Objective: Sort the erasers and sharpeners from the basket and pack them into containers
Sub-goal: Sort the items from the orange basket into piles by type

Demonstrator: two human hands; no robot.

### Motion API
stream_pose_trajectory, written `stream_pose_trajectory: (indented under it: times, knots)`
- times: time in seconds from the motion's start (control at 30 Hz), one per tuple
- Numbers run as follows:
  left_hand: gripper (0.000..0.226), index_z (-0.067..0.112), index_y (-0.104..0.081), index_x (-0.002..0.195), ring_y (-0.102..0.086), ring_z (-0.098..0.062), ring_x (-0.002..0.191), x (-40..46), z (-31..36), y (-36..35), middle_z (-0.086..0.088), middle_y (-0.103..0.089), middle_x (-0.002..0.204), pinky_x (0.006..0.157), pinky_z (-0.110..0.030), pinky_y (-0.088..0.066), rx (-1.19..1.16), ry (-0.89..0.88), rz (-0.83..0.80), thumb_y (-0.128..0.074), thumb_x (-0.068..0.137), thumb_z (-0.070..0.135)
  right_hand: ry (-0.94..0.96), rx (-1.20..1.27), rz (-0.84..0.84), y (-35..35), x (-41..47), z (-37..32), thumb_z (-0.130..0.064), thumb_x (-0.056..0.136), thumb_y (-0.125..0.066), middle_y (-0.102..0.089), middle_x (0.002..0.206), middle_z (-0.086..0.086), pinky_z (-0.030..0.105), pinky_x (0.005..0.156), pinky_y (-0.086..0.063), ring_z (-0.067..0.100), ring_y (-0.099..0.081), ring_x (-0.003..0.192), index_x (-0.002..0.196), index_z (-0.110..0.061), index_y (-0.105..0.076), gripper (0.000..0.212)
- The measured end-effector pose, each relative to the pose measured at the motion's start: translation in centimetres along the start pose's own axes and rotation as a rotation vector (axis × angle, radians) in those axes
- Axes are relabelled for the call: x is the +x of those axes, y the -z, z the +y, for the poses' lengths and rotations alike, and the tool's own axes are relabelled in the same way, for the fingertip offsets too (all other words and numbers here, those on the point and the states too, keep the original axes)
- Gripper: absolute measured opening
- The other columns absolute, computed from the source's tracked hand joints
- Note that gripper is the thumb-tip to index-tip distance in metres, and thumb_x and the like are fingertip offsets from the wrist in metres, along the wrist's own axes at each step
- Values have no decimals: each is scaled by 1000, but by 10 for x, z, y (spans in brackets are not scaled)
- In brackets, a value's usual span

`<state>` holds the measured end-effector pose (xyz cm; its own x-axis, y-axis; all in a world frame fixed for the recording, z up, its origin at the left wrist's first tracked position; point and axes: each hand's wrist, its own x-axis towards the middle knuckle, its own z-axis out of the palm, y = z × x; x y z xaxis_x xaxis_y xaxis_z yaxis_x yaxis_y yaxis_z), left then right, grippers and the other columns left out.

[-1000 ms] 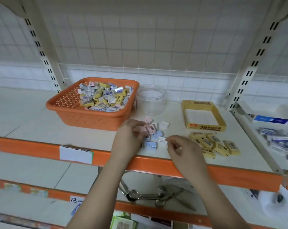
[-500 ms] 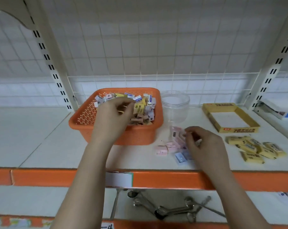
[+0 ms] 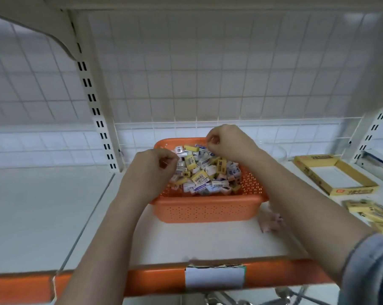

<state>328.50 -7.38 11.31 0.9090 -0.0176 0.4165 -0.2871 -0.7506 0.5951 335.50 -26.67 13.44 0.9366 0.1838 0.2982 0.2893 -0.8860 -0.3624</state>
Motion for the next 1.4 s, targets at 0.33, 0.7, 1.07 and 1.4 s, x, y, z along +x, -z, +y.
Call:
stream_pose_trajectory:
  times: [0.33, 0.7, 1.07, 1.4]
  knots:
    - [16, 21, -72, 93, -65, -12, 79, 8, -12, -7, 3, -71, 86, 77, -34, -54, 45, -11, -58, -57, 89, 19, 21, -207, -178, -58, 73, 5, -23, 87, -59, -69, 103, 9, 39, 80, -56, 24, -65, 90, 104, -6, -69, 26]
    - [17, 15, -72, 95, -56, -6, 78, 48, -25, -14, 4, -68, 88, 61, -13, -39, 93, -32, -75, -57, 90, 18, 33, -292, -202, -64, 74, 6, -12, 90, -52, -61, 81, 4, 30, 59, -44, 23, -59, 75, 91, -5, -63, 13]
    - [22, 13, -72, 96, -66, -18, 84, 105, -21, -32, 0, -70, 93, 75, -30, -52, 223, -14, -229, -61, 89, 31, -30, 111, 32, 14, 23, 3, -32, 87, -61, -70, 83, 9, 36, 68, -53, 23, -64, 74, 92, -11, -70, 24]
    - [23, 7, -73, 97, -59, -13, 78, 112, -13, -48, -5, -70, 97, 68, -24, -45, 296, 11, -278, -70, 83, 24, -247, 729, 276, 8, -68, 12, -16, 89, -60, -68, 70, 1, 22, 63, -49, 8, -59, 63, 76, -21, -68, 16]
